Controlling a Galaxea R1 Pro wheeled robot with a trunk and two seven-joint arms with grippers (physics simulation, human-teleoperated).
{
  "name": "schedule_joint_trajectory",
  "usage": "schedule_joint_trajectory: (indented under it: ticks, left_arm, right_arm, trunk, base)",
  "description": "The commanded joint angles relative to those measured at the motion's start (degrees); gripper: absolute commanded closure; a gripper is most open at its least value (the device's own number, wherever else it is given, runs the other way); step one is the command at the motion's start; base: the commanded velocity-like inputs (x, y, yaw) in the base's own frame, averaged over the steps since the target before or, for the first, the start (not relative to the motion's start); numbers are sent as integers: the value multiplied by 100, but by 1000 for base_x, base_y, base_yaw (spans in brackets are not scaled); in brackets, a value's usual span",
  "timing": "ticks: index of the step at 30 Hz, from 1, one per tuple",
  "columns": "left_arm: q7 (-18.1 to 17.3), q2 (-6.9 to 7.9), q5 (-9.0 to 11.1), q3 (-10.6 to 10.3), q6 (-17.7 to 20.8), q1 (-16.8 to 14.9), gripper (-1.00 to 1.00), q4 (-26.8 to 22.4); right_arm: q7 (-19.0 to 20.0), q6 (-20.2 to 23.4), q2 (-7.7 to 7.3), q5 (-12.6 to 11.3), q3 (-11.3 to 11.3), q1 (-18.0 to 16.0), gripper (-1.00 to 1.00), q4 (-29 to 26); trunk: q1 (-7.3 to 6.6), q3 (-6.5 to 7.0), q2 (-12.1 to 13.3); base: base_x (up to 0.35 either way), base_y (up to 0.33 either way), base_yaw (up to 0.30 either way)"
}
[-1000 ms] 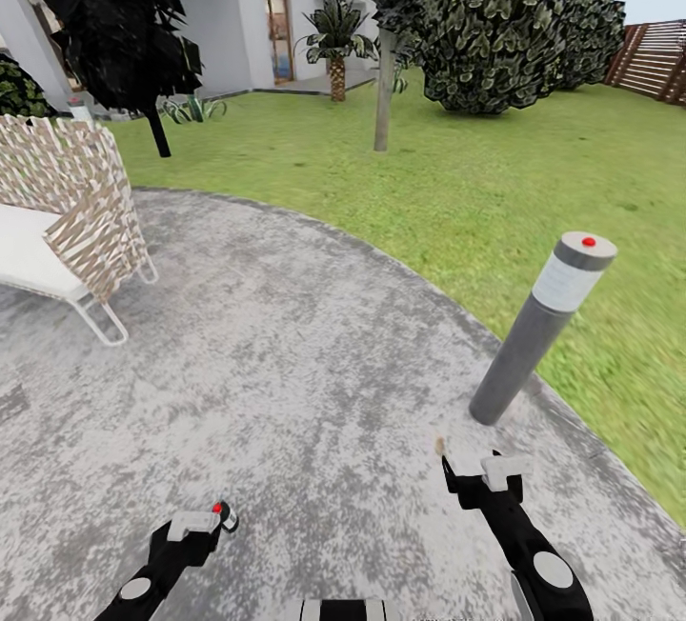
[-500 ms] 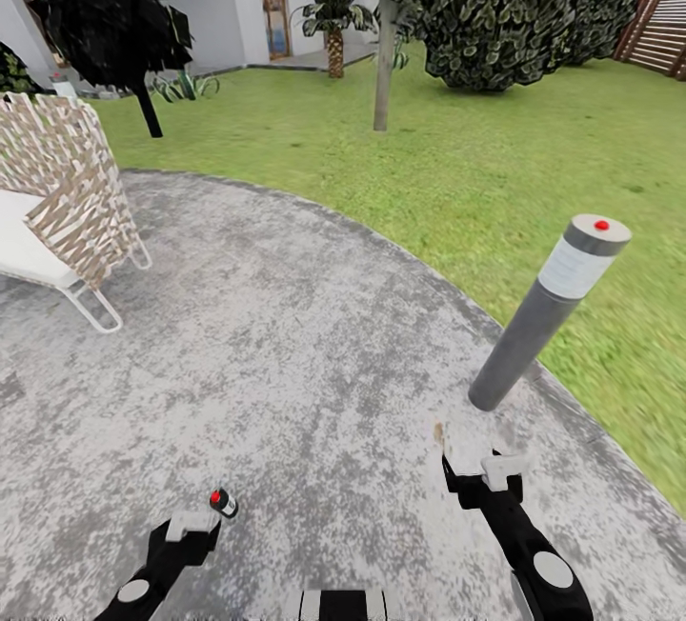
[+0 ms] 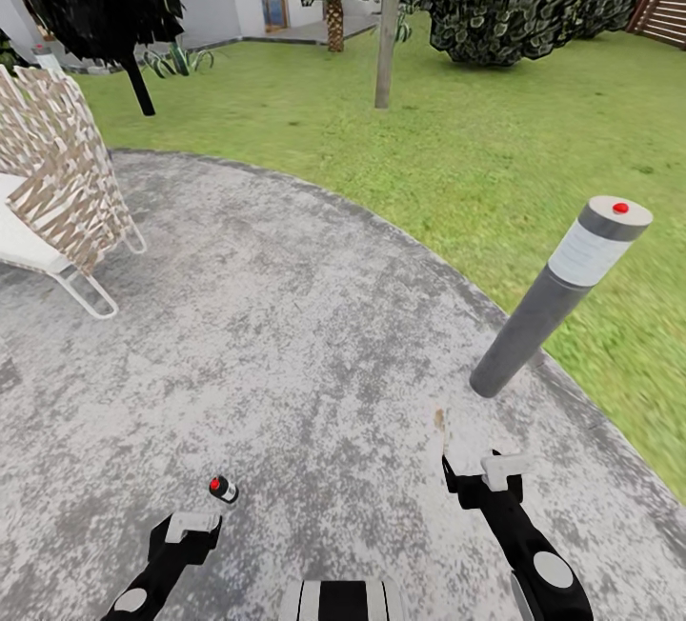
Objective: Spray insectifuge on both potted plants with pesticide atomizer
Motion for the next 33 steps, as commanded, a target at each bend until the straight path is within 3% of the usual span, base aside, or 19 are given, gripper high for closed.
schedule_joint_trajectory:
  ticks: [1,33]
  left_arm:
    - [-32,-3,-57,49,-20,-3,-100,4]
    - [-6,-18,-51,75,-34,-3,-100,4]
  right_arm:
    - [36,32,2,60,-10,-1,-100,-10]
    - [34,32,2,60,-10,-1,-100,-10]
  trunk:
    - [-1,-6,-1]
    - [-1,-9,-1]
  base:
    - [0,0,0]
    - [53,0,0]
